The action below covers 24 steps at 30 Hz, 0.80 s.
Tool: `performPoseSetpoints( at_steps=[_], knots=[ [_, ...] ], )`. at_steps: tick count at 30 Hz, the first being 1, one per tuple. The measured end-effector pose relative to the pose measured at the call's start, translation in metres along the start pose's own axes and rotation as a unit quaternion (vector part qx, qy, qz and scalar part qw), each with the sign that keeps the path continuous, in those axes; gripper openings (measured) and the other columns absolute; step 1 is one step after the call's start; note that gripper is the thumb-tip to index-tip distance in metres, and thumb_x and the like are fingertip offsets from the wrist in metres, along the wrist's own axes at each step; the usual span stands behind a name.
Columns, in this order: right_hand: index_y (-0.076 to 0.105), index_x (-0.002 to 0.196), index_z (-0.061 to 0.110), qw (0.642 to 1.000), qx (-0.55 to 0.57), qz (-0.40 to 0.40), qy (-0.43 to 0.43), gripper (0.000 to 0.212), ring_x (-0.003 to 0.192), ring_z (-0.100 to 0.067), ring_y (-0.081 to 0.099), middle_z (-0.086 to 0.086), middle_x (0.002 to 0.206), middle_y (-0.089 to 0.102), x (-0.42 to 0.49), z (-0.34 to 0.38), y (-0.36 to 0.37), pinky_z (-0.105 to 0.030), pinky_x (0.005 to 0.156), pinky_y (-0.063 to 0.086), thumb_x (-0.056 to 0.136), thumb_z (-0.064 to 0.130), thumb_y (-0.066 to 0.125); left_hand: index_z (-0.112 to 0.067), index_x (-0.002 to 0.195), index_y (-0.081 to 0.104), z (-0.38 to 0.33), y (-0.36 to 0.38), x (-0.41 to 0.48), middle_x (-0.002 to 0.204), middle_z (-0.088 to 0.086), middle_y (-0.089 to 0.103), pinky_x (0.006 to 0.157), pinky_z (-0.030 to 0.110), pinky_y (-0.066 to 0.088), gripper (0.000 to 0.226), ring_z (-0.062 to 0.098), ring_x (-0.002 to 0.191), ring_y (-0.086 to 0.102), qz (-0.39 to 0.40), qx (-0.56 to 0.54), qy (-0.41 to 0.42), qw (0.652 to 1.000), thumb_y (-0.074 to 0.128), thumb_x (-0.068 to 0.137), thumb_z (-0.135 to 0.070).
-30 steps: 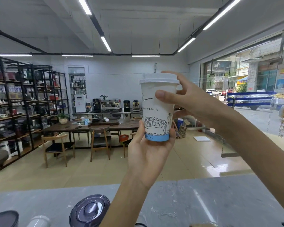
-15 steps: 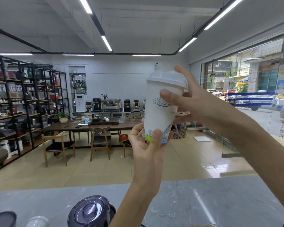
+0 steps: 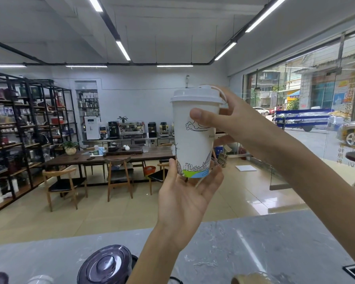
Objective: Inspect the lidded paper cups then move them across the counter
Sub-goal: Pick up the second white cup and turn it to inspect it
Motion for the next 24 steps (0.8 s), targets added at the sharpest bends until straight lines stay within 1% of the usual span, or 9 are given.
performPoseSetpoints(
  at_steps=[2, 4, 7, 9, 11, 13, 15, 17, 24],
  knots=[
    [0.04, 0.144, 0.043, 1.0, 0.004, -0.004, 0.0, 0.086, 0.098, -0.006, 0.072, 0.01, 0.117, 0.07, 0.001, 0.001, -0.001, -0.035, 0.072, 0.064, 0.068, 0.051, 0.079, 0.005, 0.139, 0.051, 0.003, 0.0, 0.0, 0.124, 0.029, 0.063, 0.083, 0.042, 0.061, 0.067, 0.04, 0.105, 0.068, 0.003, -0.02, -0.028, 0.999, 0.056, 0.095, -0.045],
    [0.037, 0.146, 0.042, 1.0, 0.018, -0.007, 0.004, 0.087, 0.099, -0.01, 0.073, 0.006, 0.118, 0.071, 0.002, 0.0, -0.002, -0.036, 0.074, 0.064, 0.07, 0.052, 0.077, 0.004, 0.141, 0.049, 0.0, 0.001, 0.001, 0.129, 0.028, 0.059, 0.08, 0.037, 0.061, 0.064, 0.036, 0.102, 0.068, 0.003, -0.027, -0.018, 0.999, 0.057, 0.096, -0.041],
    [0.03, 0.149, 0.041, 0.998, 0.041, -0.045, 0.025, 0.091, 0.094, -0.016, 0.075, -0.002, 0.119, 0.07, 0.0, -0.005, -0.007, -0.039, 0.073, 0.064, 0.071, 0.06, 0.072, -0.004, 0.141, 0.048, -0.015, 0.003, 0.002, 0.129, 0.019, 0.065, 0.085, 0.033, 0.059, 0.058, 0.032, 0.11, 0.068, -0.002, 0.075, 0.096, 0.993, 0.063, 0.093, -0.031],
    [0.025, 0.15, 0.044, 0.997, 0.046, -0.062, 0.025, 0.101, 0.097, -0.018, 0.074, 0.001, 0.125, 0.063, -0.003, -0.005, -0.005, -0.039, 0.07, 0.064, 0.063, 0.065, 0.071, -0.012, 0.14, 0.042, -0.02, 0.006, 0.001, 0.132, 0.015, 0.064, 0.086, 0.032, 0.059, 0.059, 0.027, 0.111, 0.069, -0.018, 0.167, 0.19, 0.967, 0.068, 0.089, -0.026],
    [0.022, 0.15, 0.046, 0.997, 0.036, -0.067, 0.007, 0.106, 0.104, -0.017, 0.07, 0.0, 0.137, 0.054, -0.004, -0.003, 0.001, -0.039, 0.071, 0.064, 0.059, 0.067, 0.073, -0.018, 0.135, 0.04, -0.021, 0.008, -0.002, 0.135, 0.014, 0.061, 0.086, 0.033, 0.059, 0.062, 0.025, 0.113, 0.069, -0.027, 0.213, 0.249, 0.944, 0.073, 0.083, -0.023],
    [0.026, 0.149, 0.043, 0.997, 0.036, -0.072, -0.008, 0.104, 0.097, -0.013, 0.072, -0.001, 0.136, 0.055, -0.004, -0.003, 0.002, -0.035, 0.066, 0.064, 0.06, 0.064, 0.075, -0.018, 0.134, 0.042, -0.018, 0.008, -0.003, 0.136, 0.014, 0.062, 0.09, 0.037, 0.059, 0.061, 0.026, 0.115, 0.068, -0.016, 0.189, 0.238, 0.953, 0.073, 0.082, -0.025],
    [0.033, 0.147, 0.04, 0.997, 0.048, -0.062, -0.012, 0.096, 0.089, -0.008, 0.075, 0.0, 0.122, 0.065, -0.002, -0.004, 0.001, -0.029, 0.061, 0.062, 0.063, 0.059, 0.076, -0.012, 0.139, 0.048, -0.013, 0.011, -0.002, 0.136, 0.013, 0.064, 0.098, 0.044, 0.055, 0.052, 0.028, 0.117, 0.067, 0.01, 0.125, 0.172, 0.977, 0.062, 0.092, -0.03],
    [0.038, 0.144, 0.038, 0.997, 0.055, -0.048, -0.014, 0.088, 0.088, -0.009, 0.075, 0.0, 0.114, 0.071, -0.001, -0.006, 0.002, -0.029, 0.062, 0.061, 0.067, 0.057, 0.075, -0.01, 0.135, 0.06, -0.01, 0.013, -0.001, 0.136, 0.014, 0.064, 0.103, 0.046, 0.051, 0.045, 0.029, 0.118, 0.066, 0.027, 0.083, 0.122, 0.989, 0.051, 0.1, -0.036],
    [0.041, 0.141, 0.035, 0.998, 0.047, -0.036, -0.008, 0.07, 0.093, -0.015, 0.075, -0.002, 0.115, 0.073, -0.002, -0.014, 0.007, -0.035, 0.068, 0.063, 0.081, 0.051, 0.072, -0.012, 0.127, 0.068, -0.008, 0.012, -0.005, 0.136, 0.012, 0.065, 0.098, 0.039, 0.054, 0.041, 0.027, 0.116, 0.067, 0.04, 0.074, 0.125, 0.989, 0.044, 0.103, -0.036]
  ],
)
Point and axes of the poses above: each hand's wrist, its own x-axis towards the middle knuckle, its own y-axis out of the palm, z = x × y, the point moved 8 cm from there along x, towards the middle knuckle
